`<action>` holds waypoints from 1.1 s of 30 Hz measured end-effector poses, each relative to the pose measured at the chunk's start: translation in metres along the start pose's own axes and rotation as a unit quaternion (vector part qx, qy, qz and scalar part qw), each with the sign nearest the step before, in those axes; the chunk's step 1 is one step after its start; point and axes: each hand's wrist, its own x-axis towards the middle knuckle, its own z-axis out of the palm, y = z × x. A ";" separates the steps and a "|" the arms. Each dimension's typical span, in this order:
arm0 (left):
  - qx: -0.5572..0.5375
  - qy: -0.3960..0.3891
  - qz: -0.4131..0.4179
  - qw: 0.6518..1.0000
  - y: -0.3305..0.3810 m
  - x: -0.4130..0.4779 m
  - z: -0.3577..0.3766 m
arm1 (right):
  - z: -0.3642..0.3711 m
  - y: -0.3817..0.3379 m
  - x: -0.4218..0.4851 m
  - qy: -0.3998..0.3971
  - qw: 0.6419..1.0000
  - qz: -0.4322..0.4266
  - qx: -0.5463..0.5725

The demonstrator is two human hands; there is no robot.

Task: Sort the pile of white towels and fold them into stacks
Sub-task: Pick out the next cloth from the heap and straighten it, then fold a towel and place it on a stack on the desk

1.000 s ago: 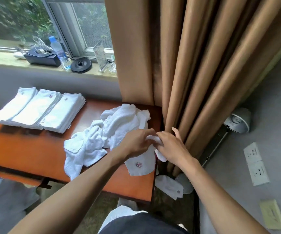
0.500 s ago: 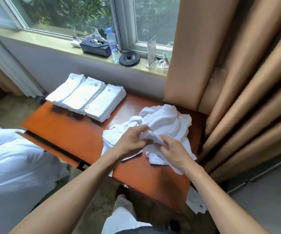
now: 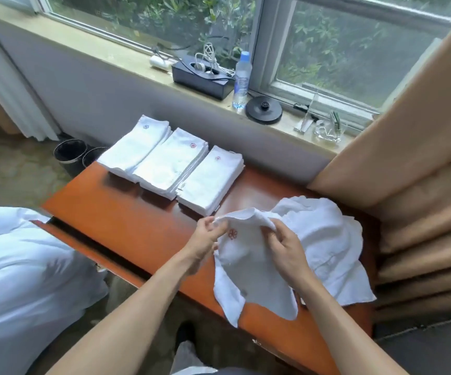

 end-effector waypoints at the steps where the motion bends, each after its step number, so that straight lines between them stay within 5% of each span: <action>1: -0.058 -0.044 -0.024 0.997 -0.002 0.002 -0.011 | 0.013 -0.003 0.005 0.012 1.000 0.006 0.006; 5: -0.120 -0.056 -0.029 0.991 -0.007 0.010 -0.041 | 0.057 -0.018 0.027 0.050 0.998 0.032 0.034; 9: -0.034 0.039 0.074 0.996 0.014 0.020 -0.055 | 0.070 -0.024 0.043 0.074 0.991 0.076 0.076; 14: 0.030 0.054 0.136 0.989 0.036 0.029 -0.062 | 0.078 -0.017 0.054 0.080 0.983 0.106 0.130; 25: 0.068 0.133 0.101 0.984 0.102 0.048 -0.089 | 0.097 -0.019 0.119 0.014 0.972 0.136 0.192; 33: 0.062 0.105 0.080 0.989 0.137 0.126 -0.132 | 0.118 -0.028 0.196 0.000 0.979 0.129 0.157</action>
